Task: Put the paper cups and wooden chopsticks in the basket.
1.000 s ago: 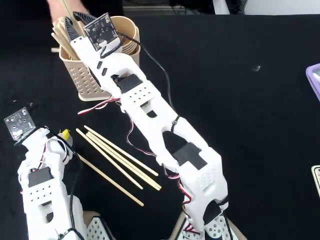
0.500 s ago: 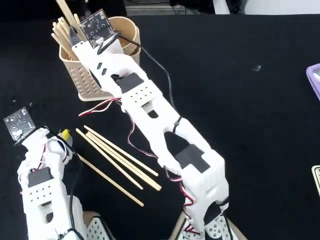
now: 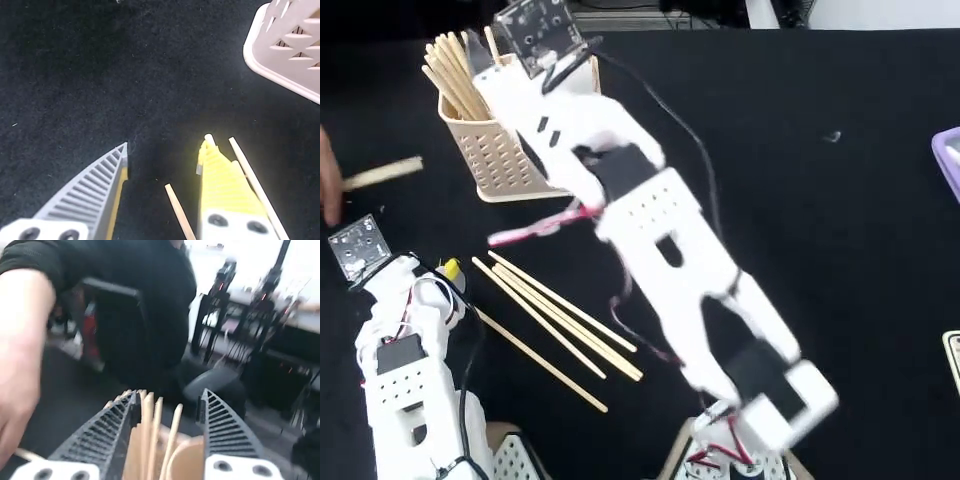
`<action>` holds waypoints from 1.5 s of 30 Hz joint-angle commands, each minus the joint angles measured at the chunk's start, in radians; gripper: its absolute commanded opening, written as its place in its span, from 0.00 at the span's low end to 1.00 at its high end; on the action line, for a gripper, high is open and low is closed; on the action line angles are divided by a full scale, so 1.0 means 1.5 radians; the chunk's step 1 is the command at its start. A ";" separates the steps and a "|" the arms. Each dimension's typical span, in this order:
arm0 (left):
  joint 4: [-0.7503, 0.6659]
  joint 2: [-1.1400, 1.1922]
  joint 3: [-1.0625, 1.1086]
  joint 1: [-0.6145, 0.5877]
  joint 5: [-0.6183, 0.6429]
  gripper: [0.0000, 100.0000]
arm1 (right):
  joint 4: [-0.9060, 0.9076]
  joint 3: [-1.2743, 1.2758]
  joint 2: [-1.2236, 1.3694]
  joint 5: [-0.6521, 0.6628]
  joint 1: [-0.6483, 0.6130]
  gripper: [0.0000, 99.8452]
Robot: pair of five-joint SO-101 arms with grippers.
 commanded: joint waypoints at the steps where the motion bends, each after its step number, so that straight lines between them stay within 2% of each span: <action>1: -0.012 -0.010 -0.005 -0.001 -0.001 0.22 | 0.169 0.035 -0.154 -0.002 -0.025 0.19; 6: -0.012 -0.010 -0.005 -0.001 -0.001 0.22 | 0.259 0.176 -0.282 -0.002 -0.031 0.19; 14: -0.012 -0.010 -0.005 -0.001 -0.001 0.22 | 0.270 0.420 -0.409 0.000 -0.056 0.19; 17: -0.011 -0.010 -0.009 -0.008 -0.001 0.22 | 0.277 0.477 -0.426 0.005 -0.041 0.19; 23: 0.015 -0.005 -0.052 -0.073 -0.019 0.23 | 0.298 0.601 -0.425 0.069 0.005 0.19; 27: 0.109 -0.003 -0.139 -0.129 -0.019 0.23 | 0.255 0.702 -0.405 0.070 0.006 0.19; 32: 0.176 0.008 -0.233 -0.160 -0.056 0.23 | 0.103 0.806 -0.352 0.069 0.009 0.19; 36: 0.182 0.105 -0.297 -0.162 -0.081 0.23 | 0.040 0.831 -0.294 0.068 0.009 0.19; 40: 0.194 0.297 -0.401 -0.168 -0.104 0.23 | 0.032 0.817 -0.243 0.068 0.009 0.19; 45: 0.287 0.539 -0.642 -0.231 -0.177 0.23 | 0.031 0.797 -0.205 0.068 0.009 0.19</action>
